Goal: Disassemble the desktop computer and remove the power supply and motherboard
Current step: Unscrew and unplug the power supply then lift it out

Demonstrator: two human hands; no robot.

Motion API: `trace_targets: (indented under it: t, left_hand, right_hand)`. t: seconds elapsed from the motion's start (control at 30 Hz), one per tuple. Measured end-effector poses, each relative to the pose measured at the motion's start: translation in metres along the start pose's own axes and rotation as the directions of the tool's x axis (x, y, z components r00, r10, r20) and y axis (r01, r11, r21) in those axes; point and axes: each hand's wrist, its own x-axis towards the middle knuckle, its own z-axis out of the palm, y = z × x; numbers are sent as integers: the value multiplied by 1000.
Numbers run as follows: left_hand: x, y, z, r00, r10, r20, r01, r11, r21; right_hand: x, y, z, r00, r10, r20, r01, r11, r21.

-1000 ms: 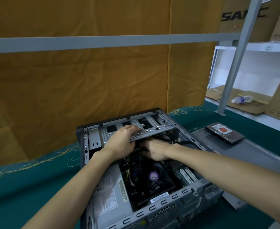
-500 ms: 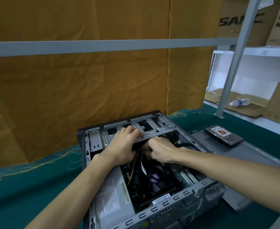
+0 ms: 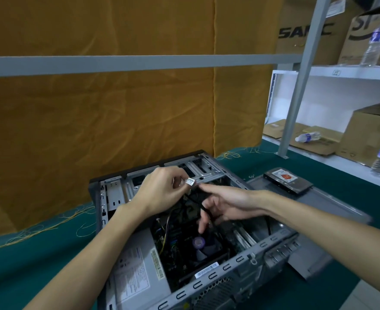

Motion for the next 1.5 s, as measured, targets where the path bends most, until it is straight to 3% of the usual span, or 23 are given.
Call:
trace_targets:
  t: [0.07, 0.13, 0.33, 0.5, 0.7, 0.83, 0.93, 1.13, 1.23, 1.3, 1.33, 1.4, 1.43, 1.5]
  left_hand:
    - [6, 1, 4, 1000, -20, 16, 21, 997, -77]
    - [8, 6, 10, 998, -16, 61, 25, 990, -139]
    - [15, 22, 15, 973, -71, 219, 145, 928, -344]
    - [18, 20, 2, 938, -203, 280, 332, 760, -559]
    - [23, 25, 3, 953, -138, 270, 279, 748, -601]
    - [32, 36, 10, 919, -39, 391, 271, 783, -559]
    - [36, 37, 16, 946, -77, 316, 258, 768, -586]
    - [42, 15, 7, 968, -139, 209, 244, 712, -658]
    - [48, 5, 8, 973, -223, 66, 212, 730, -649]
    - [50, -4, 10, 937, -349, -5, 254, 692, -676]
    - [49, -11, 9, 919, -392, -50, 260, 696, -669]
    - [44, -29, 8, 902, -401, -159, 240, 772, -589]
    - [40, -39, 7, 904, -380, -195, 229, 816, -531]
    - [32, -54, 5, 913, -354, -204, 249, 877, -411]
  right_hand:
    - [-15, -3, -3, 999, -35, 34, 37, 997, -67]
    - [-26, -8, -5, 997, -43, -65, 28, 979, -204]
    - [-59, -24, -20, 901, -138, -412, 28, 965, -262]
    - [-84, -35, -32, 898, -194, -396, -29, 870, -492]
    - [-69, -76, -30, 614, -580, -536, 235, 782, -577]
    - [-33, -98, -15, 500, -602, -623, 319, 796, -514]
    - [-13, -105, -7, 470, -540, -698, 378, 838, -394]
    - [14, -121, -12, 468, -439, -767, 472, 858, -203]
    - [25, -129, -19, 550, -379, -744, 509, 858, -61]
    - [32, -128, -22, 601, -365, -711, 568, 821, 59]
    - [35, -124, -23, 595, -370, -713, 575, 816, 57]
    - [36, -105, -26, 527, -446, -724, 476, 860, -184]
    - [35, -91, -28, 550, -492, -675, 379, 867, -323]
    - [29, -63, -27, 790, -420, -448, 217, 874, -435]
